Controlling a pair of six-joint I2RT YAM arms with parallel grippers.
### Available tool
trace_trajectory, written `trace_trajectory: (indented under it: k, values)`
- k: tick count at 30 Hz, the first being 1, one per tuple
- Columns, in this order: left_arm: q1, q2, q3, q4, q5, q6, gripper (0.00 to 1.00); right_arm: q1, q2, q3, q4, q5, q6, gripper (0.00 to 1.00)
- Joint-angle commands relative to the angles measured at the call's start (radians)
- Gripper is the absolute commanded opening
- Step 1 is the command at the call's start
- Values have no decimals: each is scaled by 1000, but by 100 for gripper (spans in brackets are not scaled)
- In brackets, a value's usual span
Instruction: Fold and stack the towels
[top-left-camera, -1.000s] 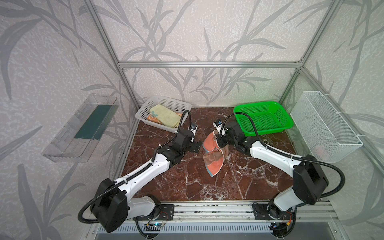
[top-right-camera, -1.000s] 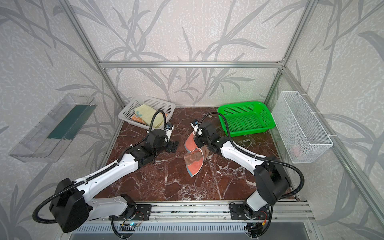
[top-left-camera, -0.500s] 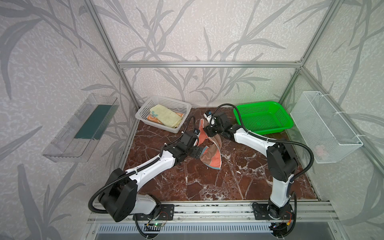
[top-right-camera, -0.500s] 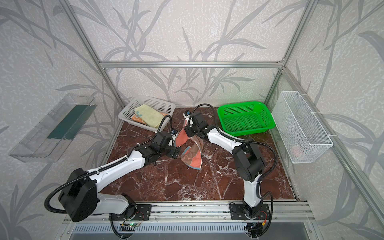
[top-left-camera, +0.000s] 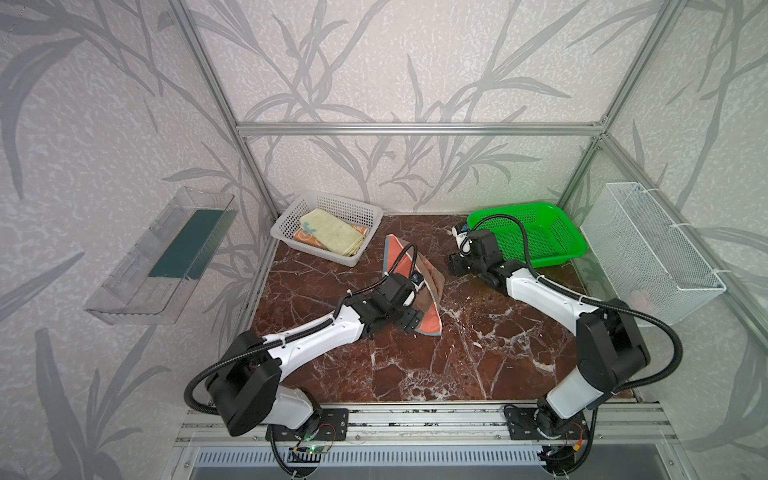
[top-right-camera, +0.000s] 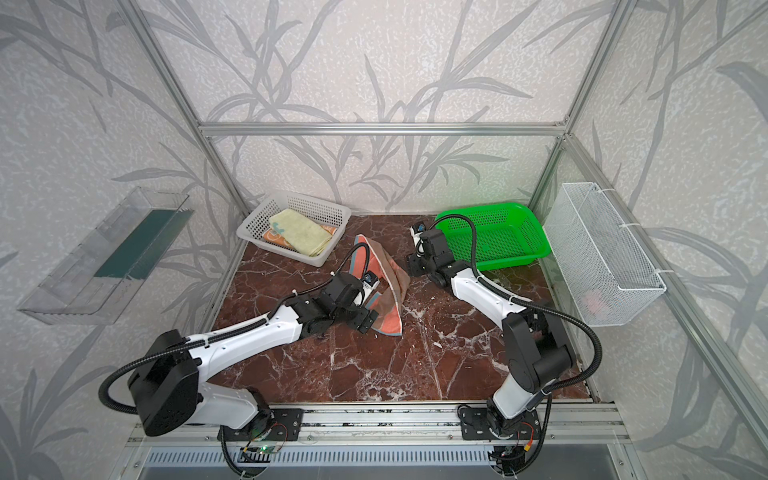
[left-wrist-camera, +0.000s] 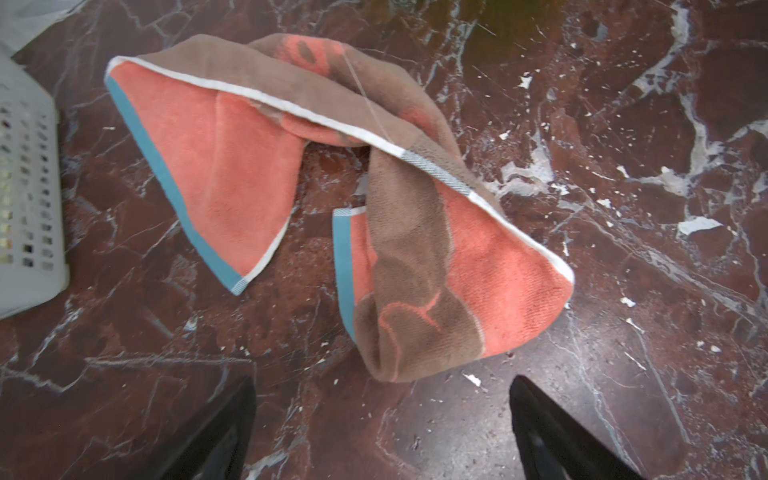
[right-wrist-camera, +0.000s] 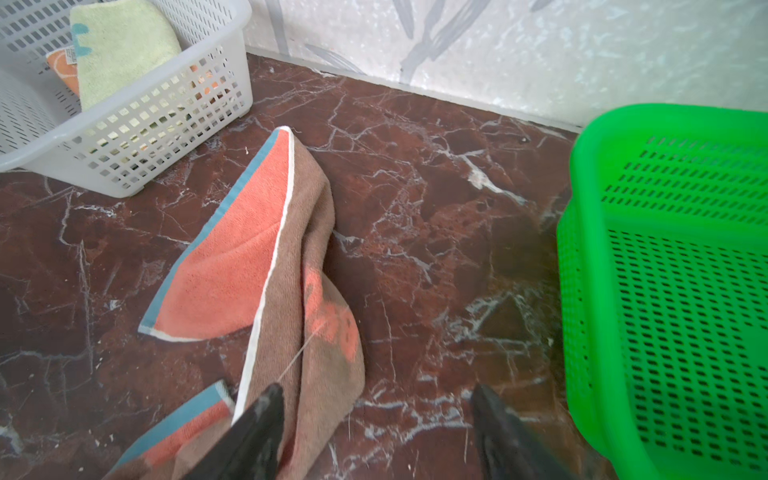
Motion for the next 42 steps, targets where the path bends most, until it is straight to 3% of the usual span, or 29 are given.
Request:
trace_trajectory:
  k: [1,9,17,23,33,42]
  values:
    - [-41,60,73,-70,-11,-38,93,-6,-84,-77,-16,68,4,71]
    - [-135,230,210,-134,40,-122,87,-29,-224,-233,-33,103,24,71]
    - [-160,375,314,-181,-29,-148,83,-71,-318,-308,-42,110,32,71]
    - [-159,439,361,-189,-62,-164,68,-83,-358,-343,-41,106,32,71]
    - [-157,403,365,-188,-128,-192,66,-85,-357,-354,-30,75,18,71]
    - [-81,263,305,-147,-170,-221,72,-50,-267,-329,18,-134,12,74]
